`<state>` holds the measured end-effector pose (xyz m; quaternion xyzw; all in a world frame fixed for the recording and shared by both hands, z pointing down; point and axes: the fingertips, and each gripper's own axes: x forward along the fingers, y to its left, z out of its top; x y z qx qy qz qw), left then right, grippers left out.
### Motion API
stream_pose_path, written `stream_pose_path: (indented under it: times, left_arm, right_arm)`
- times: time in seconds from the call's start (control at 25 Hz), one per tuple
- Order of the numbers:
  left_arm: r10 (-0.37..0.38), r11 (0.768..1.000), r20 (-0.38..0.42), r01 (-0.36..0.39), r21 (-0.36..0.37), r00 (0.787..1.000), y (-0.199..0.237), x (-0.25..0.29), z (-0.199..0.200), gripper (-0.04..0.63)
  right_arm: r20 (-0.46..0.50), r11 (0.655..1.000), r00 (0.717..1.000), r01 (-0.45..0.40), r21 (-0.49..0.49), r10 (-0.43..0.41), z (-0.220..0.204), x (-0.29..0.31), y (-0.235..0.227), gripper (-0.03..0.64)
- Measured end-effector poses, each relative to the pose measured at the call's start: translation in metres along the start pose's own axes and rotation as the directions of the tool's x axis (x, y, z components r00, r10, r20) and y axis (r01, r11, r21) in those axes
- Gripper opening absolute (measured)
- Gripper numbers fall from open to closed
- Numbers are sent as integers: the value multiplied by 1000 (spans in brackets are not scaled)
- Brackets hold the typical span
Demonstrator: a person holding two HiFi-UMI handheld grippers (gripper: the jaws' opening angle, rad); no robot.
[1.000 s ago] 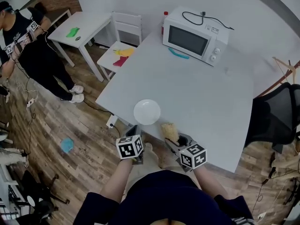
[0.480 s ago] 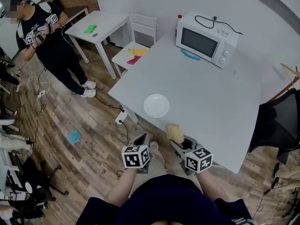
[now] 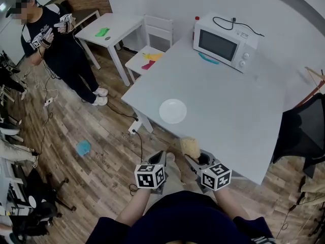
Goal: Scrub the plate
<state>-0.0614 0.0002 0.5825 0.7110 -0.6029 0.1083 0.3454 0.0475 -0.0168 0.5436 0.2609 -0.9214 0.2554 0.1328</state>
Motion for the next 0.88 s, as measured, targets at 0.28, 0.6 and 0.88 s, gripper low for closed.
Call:
stream_pose_path:
  times: [0.28, 0.6, 0.88]
  left_arm:
    - [-26, 1000, 5, 26, -13, 1000, -10, -1, -2, 18]
    - [-41, 999, -2, 41, -10, 999, -17, 1, -5, 18]
    - [-40, 999, -8, 40, -12, 999, -18, -1, -8, 18]
  right_arm:
    - [24, 1000, 1000, 1, 0, -1, 3, -7, 2, 172]
    - [21, 1000, 1000, 13, -3, -13, -1, -11, 0, 172]
    - [18, 1000, 1000, 15, -4, -15, -2, -12, 0, 172]
